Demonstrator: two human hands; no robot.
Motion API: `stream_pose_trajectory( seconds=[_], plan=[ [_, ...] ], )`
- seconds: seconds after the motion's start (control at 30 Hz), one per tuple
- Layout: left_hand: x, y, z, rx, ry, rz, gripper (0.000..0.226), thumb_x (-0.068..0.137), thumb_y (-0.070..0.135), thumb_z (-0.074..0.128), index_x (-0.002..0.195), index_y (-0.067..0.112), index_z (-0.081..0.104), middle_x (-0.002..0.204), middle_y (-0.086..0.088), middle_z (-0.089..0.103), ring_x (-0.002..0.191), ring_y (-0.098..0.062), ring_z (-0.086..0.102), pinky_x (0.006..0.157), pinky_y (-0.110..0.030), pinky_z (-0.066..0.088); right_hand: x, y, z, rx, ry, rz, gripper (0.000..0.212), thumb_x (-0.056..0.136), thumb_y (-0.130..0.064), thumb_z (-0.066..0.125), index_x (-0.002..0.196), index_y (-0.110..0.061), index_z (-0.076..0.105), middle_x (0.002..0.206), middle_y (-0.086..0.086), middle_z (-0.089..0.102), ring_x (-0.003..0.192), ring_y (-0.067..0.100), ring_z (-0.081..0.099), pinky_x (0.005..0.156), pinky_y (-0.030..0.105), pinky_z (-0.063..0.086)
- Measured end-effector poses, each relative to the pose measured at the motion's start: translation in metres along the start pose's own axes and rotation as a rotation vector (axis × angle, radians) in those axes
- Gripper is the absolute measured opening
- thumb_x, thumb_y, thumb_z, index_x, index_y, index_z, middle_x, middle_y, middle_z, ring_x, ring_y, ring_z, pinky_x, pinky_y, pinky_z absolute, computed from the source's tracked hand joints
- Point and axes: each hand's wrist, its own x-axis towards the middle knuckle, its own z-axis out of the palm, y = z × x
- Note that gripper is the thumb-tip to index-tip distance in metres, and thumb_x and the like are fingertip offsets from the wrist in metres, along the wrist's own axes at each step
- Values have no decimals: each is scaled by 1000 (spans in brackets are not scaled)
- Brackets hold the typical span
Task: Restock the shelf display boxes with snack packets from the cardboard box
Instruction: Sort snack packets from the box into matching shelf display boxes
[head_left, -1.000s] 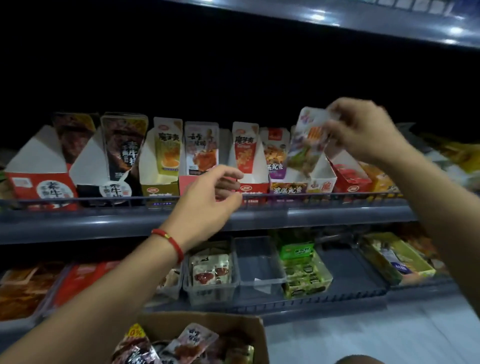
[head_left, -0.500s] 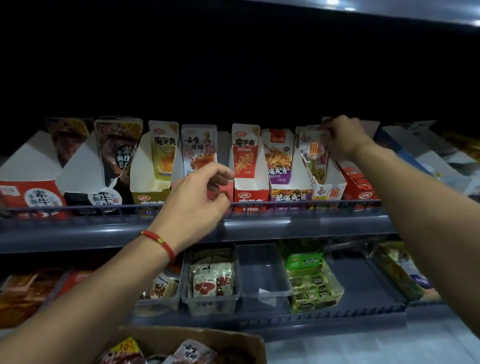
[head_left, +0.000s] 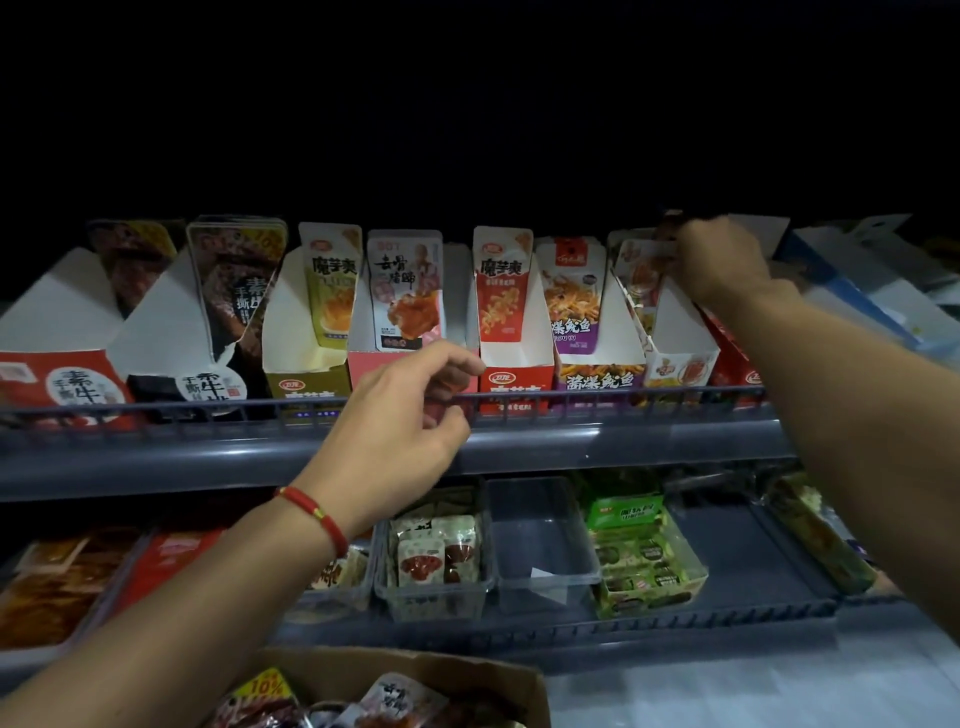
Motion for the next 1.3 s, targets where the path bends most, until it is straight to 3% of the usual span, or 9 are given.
stream_pose_trajectory(
  seconds=[0.2, 0.33, 0.5, 0.63, 0.83, 0.93, 1.07, 1.2, 1.3],
  plan=[
    [-16, -7, -3, -11, -1, -19, 37, 93, 6, 64, 118, 34, 63, 112, 20, 64, 105, 6, 60, 86, -16, 56, -7, -5, 2, -29, 98, -26, 25, 94, -7, 68, 118, -1, 61, 106, 26, 64, 94, 43, 64, 73, 47, 51],
    [-53, -26, -12, -57, -43, -56, 39, 93, 6, 65, 113, 40, 65, 107, 23, 65, 105, 6, 60, 84, -15, 56, -24, -17, -14, -26, 129, -20, 41, 92, -10, 70, 129, -7, 54, 121, 23, 57, 101, 41, 59, 78, 48, 53],
    [-118, -82, -25, 102, -260, -52, 31, 92, 14, 66, 108, 40, 65, 106, 27, 68, 102, 4, 65, 85, -20, 55, -110, -62, -40, -13, 268, -331, 30, 89, -10, 63, 119, -6, 58, 107, 18, 60, 88, 33, 57, 68, 38, 43],
    [-159, -138, -33, 340, -519, -179, 32, 86, 35, 52, 117, 40, 62, 121, 19, 65, 115, -4, 58, 101, -36, 49, -202, -126, -34, 128, -37, -560, 21, 86, -20, 59, 106, -14, 60, 97, 5, 60, 84, 25, 57, 68, 37, 49],
    [-211, -175, -20, 525, -905, -335, 41, 100, 36, 55, 140, 29, 53, 144, 0, 54, 132, -22, 51, 107, -33, 44, -324, -226, 31, 86, -960, -594, 39, 100, -43, 48, 133, -25, 56, 127, 6, 61, 108, 29, 65, 82, 34, 54],
    [-216, -182, -16, 536, -959, -357, 46, 100, 43, 56, 144, 29, 52, 147, -3, 54, 135, -25, 50, 110, -37, 44, -358, -249, 63, 240, -1232, -582, 52, 97, -53, 57, 138, -22, 50, 135, 7, 56, 119, 30, 58, 91, 39, 51],
    [-220, -190, -16, 507, -957, -364, 49, 101, 40, 55, 147, 27, 46, 146, -6, 55, 133, -27, 51, 108, -38, 45, -389, -259, 93, 143, -1379, -650, 75, 87, -65, 64, 143, -21, 43, 134, 8, 52, 118, 31, 56, 95, 44, 51],
    [-230, -194, -14, 460, -1024, -370, 48, 102, 39, 50, 149, 31, 43, 145, -5, 57, 128, -27, 55, 107, -39, 46, -404, -266, 105, 151, -1300, -688, 51, 93, -38, 69, 137, -20, 50, 138, 8, 46, 119, 33, 55, 87, 35, 45],
    [-230, -192, -11, 430, -1043, -350, 46, 101, 34, 53, 146, 29, 46, 142, -3, 59, 125, -25, 58, 104, -40, 49, -410, -269, 110, 202, -1273, -647, 42, 94, -24, 70, 132, -20, 53, 143, 10, 39, 118, 35, 55, 92, 38, 49]
  ],
)
